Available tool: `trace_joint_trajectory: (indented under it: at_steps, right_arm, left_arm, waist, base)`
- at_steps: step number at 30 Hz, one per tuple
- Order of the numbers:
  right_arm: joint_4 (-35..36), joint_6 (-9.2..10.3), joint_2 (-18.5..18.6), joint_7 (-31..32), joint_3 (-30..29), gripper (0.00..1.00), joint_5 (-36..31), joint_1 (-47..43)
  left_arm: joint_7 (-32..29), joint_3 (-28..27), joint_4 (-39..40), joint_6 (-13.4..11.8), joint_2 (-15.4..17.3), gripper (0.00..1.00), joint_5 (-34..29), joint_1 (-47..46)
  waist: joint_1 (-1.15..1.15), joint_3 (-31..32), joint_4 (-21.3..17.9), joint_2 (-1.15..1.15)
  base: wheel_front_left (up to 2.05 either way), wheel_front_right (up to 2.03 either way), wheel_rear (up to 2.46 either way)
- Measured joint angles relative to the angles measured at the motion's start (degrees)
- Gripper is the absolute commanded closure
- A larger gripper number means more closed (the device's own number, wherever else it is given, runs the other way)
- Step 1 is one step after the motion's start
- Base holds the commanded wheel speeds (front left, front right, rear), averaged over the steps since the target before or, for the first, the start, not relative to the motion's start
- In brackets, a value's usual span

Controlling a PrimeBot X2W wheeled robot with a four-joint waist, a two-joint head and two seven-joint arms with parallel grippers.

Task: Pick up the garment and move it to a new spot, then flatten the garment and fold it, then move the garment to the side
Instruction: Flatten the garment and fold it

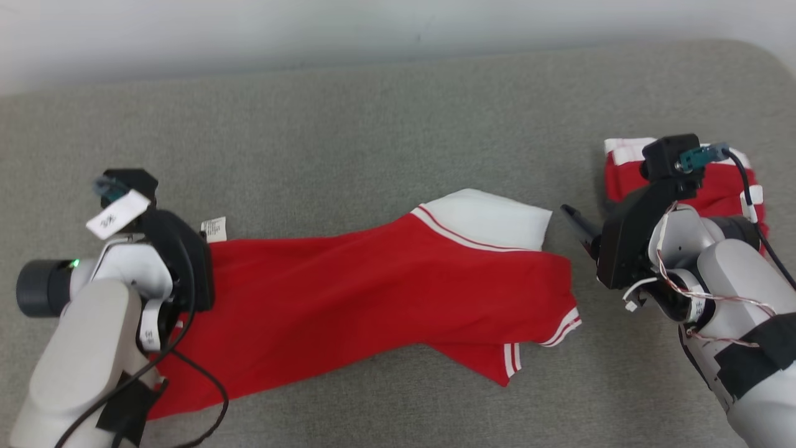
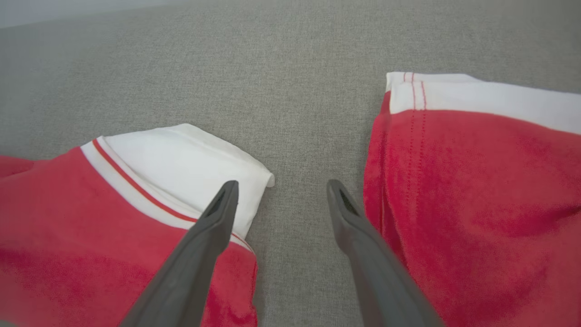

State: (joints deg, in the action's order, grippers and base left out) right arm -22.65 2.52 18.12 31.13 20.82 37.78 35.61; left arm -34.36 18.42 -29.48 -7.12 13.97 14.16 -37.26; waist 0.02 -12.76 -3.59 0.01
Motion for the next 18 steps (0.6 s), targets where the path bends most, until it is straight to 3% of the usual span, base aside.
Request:
trace_joint_trajectory:
  at_steps: [8, 16, 17, 18]
  right_arm:
    - [-3.9, -0.6, -1.3, 1.2, 1.2, 0.0, -0.3, 3.8]
    - [-8.5, -1.63, -2.1, 1.6, 1.4, 0.0, -0.2, 4.2]
    - [-8.6, -1.78, -2.2, 1.6, 1.5, 0.0, -0.2, 4.3]
    - [-8.8, -1.78, -2.4, 1.6, 1.4, 0.0, -0.1, 4.5]
  left_arm:
    - [-1.9, -1.5, -6.7, 0.0, -0.9, 0.0, -3.4, -4.2]
    - [-1.3, -1.4, -10.3, 0.1, -3.1, 0.0, -2.5, -6.6]
    - [-1.3, -1.4, -10.5, 0.1, -3.3, 0.04, -2.4, -6.6]
    - [-1.3, -1.3, -10.7, 0.1, -3.6, 0.38, -2.4, -6.8]
  waist:
    - [0.0, -4.5, 2.2, 0.0]
    - [-0.02, -4.9, 3.6, 0.0]
    - [-0.03, -4.9, 3.5, 0.0]
    - [-0.03, -5.1, 3.4, 0.0]
  base:
    - [0.0, 0.0, 0.0]
    - [0.0, 0.0, 0.0]
    - [0.0, 0.0, 0.0]
    - [0.0, 0.0, 0.0]
